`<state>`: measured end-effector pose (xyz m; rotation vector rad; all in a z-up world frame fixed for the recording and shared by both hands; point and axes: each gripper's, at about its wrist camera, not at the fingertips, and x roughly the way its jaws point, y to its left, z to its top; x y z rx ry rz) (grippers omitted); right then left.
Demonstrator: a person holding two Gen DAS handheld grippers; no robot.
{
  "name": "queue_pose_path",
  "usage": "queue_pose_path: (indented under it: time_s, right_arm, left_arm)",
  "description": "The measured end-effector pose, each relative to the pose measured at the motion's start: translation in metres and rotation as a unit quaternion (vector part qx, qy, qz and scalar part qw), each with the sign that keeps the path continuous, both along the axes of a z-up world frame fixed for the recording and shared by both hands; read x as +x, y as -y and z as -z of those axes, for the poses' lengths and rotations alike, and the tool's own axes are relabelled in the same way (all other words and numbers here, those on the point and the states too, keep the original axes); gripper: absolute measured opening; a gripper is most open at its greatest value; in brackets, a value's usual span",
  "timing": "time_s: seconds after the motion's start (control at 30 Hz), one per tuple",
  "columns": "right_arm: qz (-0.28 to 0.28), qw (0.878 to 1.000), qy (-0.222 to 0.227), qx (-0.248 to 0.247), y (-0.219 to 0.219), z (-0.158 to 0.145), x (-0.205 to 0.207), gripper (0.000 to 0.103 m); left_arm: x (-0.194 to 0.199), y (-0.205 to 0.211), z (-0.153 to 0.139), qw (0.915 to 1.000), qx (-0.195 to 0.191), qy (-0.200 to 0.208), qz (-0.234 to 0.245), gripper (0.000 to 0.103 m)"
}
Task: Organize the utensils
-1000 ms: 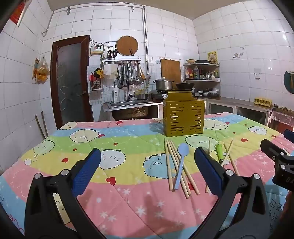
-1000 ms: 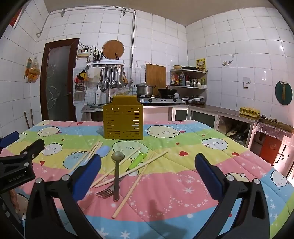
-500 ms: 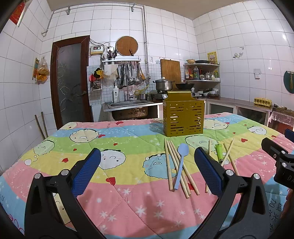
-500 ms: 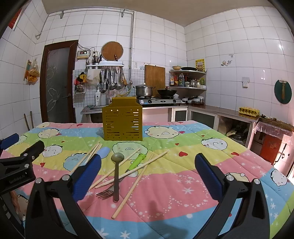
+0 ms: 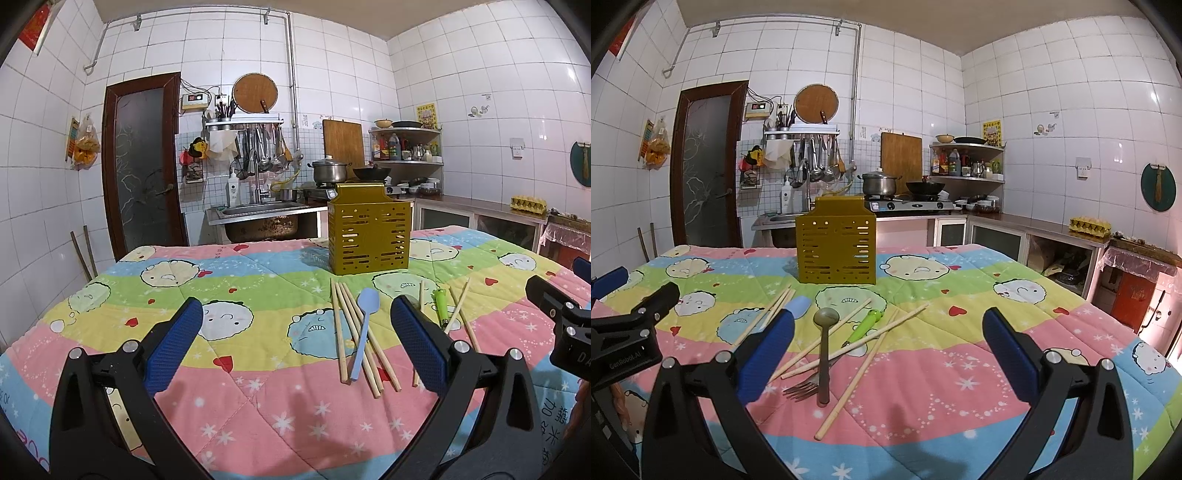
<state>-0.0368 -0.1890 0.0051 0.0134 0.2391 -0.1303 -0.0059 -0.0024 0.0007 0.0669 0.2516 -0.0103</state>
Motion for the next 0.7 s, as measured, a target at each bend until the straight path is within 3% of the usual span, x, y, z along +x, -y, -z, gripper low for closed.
queue_pose_path:
  time_s: [0.7]
  right_arm:
    - [0.003, 1.000, 0.000, 0.003, -0.0006, 0.0003, -0.0007, 0.099]
  left_arm:
    - [-0.0010, -0.0003, -0.0008, 1.0000, 0.000, -0.001, -0.001, 0.098]
